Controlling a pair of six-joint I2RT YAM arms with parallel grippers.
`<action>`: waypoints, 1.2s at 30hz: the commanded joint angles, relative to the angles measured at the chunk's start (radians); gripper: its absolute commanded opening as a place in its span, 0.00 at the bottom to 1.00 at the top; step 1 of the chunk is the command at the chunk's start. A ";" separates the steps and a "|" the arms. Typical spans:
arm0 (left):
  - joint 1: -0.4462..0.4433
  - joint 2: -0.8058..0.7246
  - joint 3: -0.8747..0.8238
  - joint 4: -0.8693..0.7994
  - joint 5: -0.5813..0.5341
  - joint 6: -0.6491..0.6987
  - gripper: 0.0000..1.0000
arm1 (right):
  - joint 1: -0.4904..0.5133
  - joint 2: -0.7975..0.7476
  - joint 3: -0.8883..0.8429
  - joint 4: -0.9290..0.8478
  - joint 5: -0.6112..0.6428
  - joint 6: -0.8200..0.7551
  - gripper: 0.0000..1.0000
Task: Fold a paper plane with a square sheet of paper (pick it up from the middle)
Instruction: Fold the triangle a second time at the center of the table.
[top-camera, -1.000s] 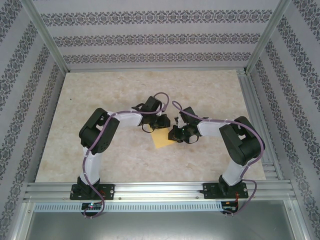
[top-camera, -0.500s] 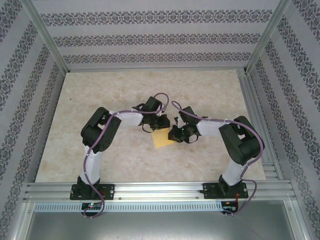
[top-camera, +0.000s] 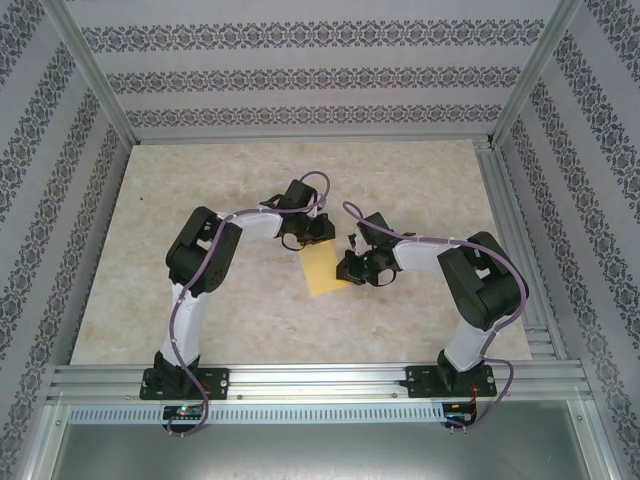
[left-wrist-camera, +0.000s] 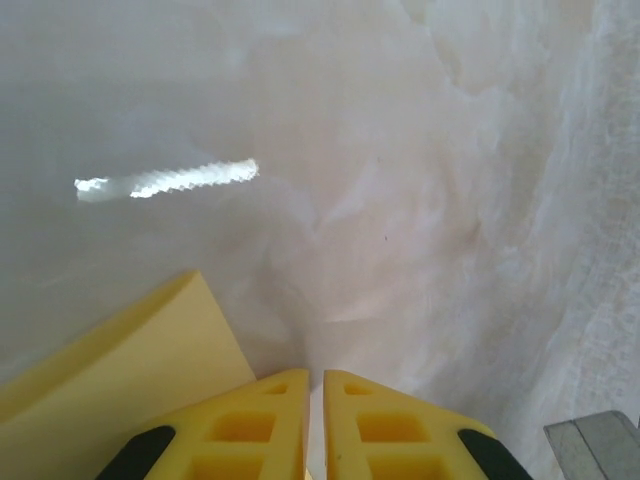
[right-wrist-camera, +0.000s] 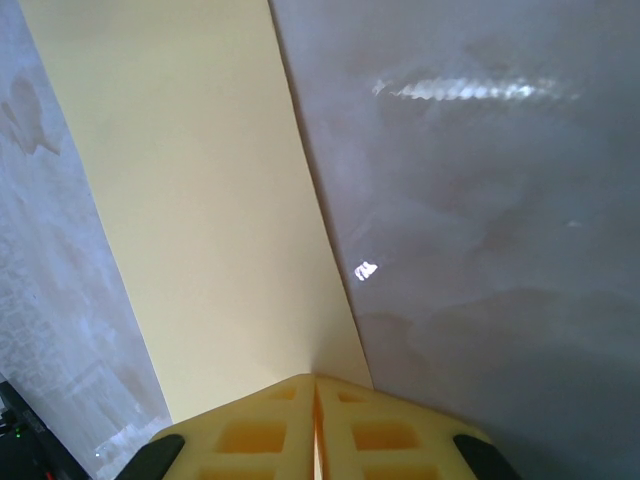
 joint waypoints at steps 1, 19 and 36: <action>0.051 0.039 0.029 -0.023 -0.076 0.043 0.14 | 0.035 0.105 -0.070 -0.141 0.156 -0.022 0.10; 0.130 0.133 0.274 -0.195 -0.110 0.131 0.14 | 0.035 0.095 -0.079 -0.138 0.154 -0.022 0.10; 0.163 -0.276 -0.070 -0.177 -0.178 0.106 0.46 | 0.071 -0.116 0.215 -0.224 0.191 -0.092 0.37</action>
